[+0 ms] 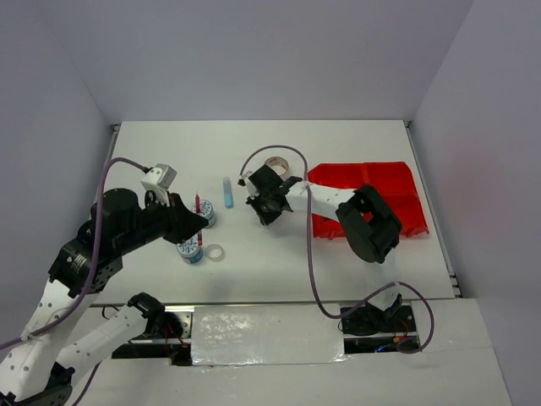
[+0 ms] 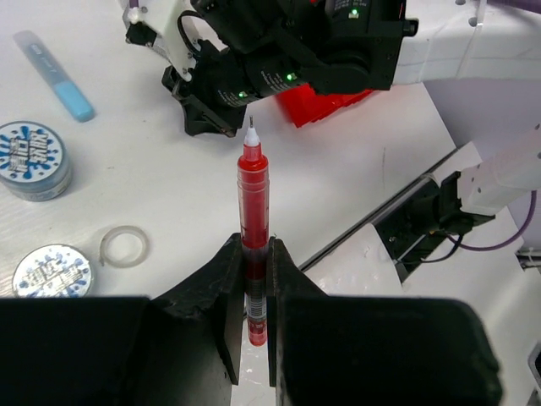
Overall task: Sort the stationery into containers
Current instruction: Close the pen cap on the pen.
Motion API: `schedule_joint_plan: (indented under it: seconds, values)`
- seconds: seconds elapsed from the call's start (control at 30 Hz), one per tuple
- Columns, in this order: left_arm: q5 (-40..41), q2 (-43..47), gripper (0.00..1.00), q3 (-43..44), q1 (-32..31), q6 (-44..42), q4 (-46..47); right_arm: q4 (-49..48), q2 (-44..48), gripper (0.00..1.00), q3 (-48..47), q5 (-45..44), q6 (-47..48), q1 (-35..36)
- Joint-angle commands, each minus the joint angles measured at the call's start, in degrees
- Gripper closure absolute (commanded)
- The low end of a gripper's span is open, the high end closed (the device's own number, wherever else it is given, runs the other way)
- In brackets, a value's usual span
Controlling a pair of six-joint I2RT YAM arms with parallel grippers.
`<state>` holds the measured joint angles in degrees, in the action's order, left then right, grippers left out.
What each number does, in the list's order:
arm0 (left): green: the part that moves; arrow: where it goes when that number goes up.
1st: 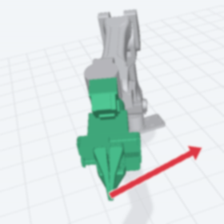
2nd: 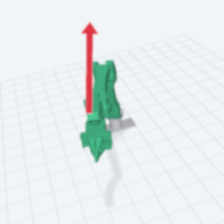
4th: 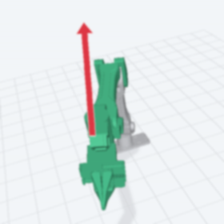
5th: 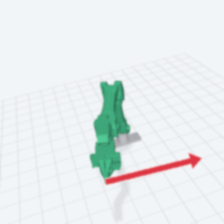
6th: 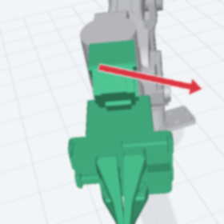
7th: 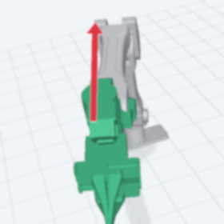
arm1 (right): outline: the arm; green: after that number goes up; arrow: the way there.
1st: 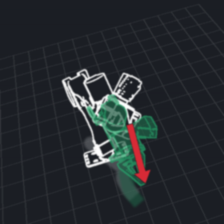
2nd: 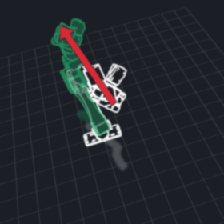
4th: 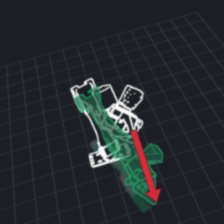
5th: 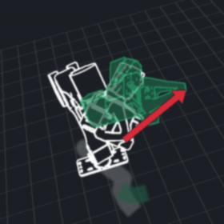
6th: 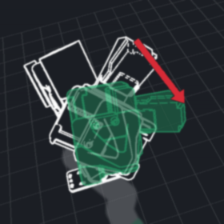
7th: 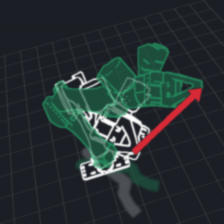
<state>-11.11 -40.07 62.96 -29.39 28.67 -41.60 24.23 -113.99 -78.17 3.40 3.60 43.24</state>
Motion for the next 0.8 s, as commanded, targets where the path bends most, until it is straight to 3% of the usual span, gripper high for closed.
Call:
schedule_joint_plan:
  seconds: [0.0,0.17,0.27,0.37,0.5,0.63,0.77]
  values:
    - [-5.40,-0.97,1.00,-0.20,0.21,-0.63,4.86,-6.11,10.41,1.00,5.47,-7.07,-21.49,-0.53]
    - [-10.94,-2.46,1.00,-3.19,0.12,0.42,9.96,-6.48,26.69,1.00,10.49,-21.57,-43.37,-1.14]
    - [-16.12,-3.61,1.00,-4.68,0.12,2.18,14.43,-8.22,38.11,1.00,17.49,-22.82,-56.65,-1.58]
    - [-21.57,-4.05,1.00,-6.53,-0.14,3.76,20.39,-17.43,49.89,1.00,23.74,-23.17,-67.65,-0.19]
    - [-25.88,-4.66,1.00,-8.38,-0.76,6.57,26.21,-34.31,62.20,1.00,32.63,-26.87,-71.00,3.60]
    - [-30.54,-5.54,1.00,-11.18,-2.51,10.00,34.12,-40.75,63.37,1.00,33.44,-23.35,-73.12,6.14]
    - [-31.34,-8.34,1.00,-10.84,-4.80,9.75,36.07,-44.62,61.35,1.00,30.98,-20.19,-69.96,8.52]
